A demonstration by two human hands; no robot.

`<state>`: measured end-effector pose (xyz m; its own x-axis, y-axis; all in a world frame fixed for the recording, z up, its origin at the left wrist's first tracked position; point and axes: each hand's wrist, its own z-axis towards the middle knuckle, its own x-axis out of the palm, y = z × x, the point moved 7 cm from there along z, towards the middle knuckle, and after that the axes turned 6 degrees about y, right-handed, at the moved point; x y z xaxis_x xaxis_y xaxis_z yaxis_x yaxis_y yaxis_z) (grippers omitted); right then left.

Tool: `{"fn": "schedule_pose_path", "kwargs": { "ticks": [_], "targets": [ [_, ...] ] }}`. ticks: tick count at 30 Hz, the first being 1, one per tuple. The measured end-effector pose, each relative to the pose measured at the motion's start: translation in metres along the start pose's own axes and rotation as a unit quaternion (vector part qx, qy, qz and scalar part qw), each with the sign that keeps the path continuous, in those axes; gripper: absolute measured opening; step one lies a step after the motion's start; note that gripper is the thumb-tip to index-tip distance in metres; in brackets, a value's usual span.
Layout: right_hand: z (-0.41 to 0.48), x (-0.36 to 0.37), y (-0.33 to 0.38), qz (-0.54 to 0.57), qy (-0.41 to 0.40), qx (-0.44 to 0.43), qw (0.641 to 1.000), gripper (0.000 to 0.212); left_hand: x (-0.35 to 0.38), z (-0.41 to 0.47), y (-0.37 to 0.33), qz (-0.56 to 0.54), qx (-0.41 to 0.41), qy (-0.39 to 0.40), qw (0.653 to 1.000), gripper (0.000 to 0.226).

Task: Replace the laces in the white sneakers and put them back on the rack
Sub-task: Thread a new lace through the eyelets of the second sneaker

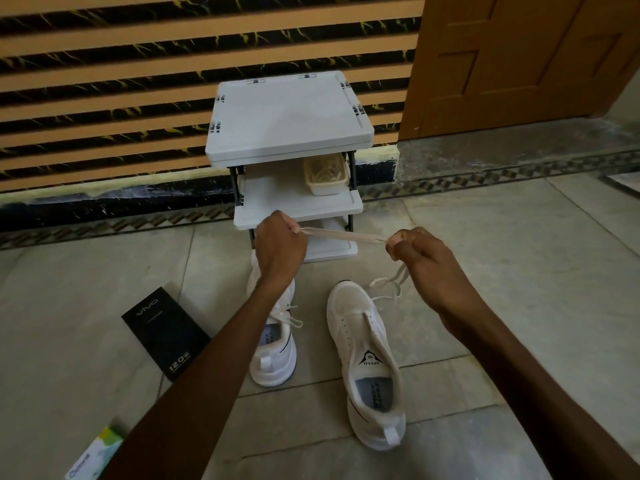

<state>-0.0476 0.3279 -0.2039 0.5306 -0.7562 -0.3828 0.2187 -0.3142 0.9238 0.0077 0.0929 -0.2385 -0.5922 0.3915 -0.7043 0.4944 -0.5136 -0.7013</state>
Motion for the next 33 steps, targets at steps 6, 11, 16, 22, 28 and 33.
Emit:
{"fn": "schedule_pose_path", "kwargs": {
  "ticks": [6,11,16,22,28,33],
  "targets": [
    [0.001,-0.007,-0.019,-0.150,-0.008,-0.017,0.988,0.034,0.023,-0.033,-0.025,-0.032,0.065,0.054,0.996,0.016],
    [-0.001,-0.011,-0.033,-0.202,0.006,-0.005,0.979,0.032,0.024,-0.073,-0.071,-0.114,0.179,0.161,0.964,0.009],
    [-0.002,-0.007,-0.036,-0.197,0.052,0.000,0.979,0.033,0.021,-0.096,-0.090,-0.118,0.213,0.222,0.944,0.010],
    [-0.005,-0.003,-0.027,-0.157,0.090,-0.008,0.984,0.035,0.023,-0.098,-0.086,-0.130,0.200,0.213,0.947,0.012],
    [-0.008,-0.002,-0.029,-0.062,0.129,0.020,0.989,0.036,0.028,-0.101,-0.085,-0.142,0.214,0.221,0.941,0.017],
    [-0.010,-0.003,-0.024,0.017,0.164,0.040,0.986,0.035,0.031,-0.101,-0.083,-0.205,0.203,0.226,0.930,0.015]
  ]
}}
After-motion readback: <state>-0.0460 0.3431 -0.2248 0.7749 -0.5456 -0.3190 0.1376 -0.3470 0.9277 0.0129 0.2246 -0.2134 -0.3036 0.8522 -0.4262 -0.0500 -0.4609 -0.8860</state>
